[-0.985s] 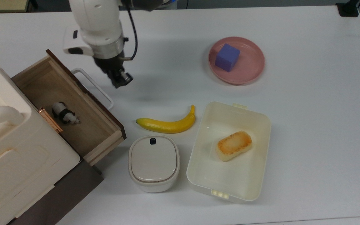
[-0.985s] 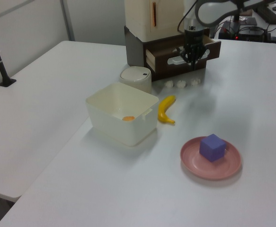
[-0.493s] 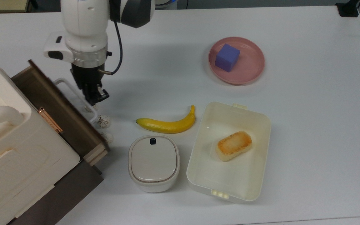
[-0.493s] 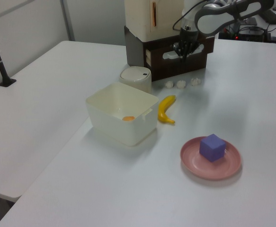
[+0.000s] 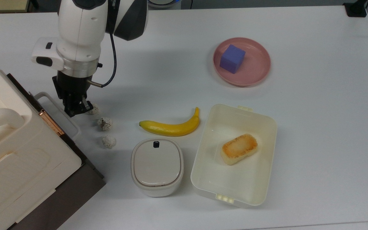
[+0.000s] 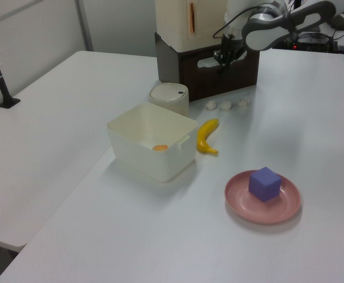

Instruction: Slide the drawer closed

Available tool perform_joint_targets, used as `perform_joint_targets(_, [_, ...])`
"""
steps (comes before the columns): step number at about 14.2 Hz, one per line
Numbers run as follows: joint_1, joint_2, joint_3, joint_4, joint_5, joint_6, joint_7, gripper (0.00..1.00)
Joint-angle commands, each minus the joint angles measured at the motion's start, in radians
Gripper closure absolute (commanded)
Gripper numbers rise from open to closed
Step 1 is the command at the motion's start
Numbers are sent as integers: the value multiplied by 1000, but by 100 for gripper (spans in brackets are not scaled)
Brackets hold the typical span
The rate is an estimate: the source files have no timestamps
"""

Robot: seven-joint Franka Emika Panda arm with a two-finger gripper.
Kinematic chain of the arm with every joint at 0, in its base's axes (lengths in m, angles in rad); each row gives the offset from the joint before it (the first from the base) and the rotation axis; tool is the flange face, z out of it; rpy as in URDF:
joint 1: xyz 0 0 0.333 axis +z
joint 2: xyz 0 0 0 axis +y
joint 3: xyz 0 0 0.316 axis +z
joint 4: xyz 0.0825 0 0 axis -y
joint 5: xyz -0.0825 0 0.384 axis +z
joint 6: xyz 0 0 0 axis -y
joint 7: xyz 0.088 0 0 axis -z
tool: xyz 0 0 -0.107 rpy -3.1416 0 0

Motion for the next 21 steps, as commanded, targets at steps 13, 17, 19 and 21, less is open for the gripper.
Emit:
perform_joint_targets(13, [181, -356, 4, -92, 334, -566, -736, 0])
perform_joint_targets(17, [182, -353, 22, -90, 319, -566, -881, 0])
perform_joint_targets(19, [181, -348, 15, -90, 322, -567, -872, 0])
perform_joint_targets(21, [173, -356, 9, -87, 325, -595, -871, 0])
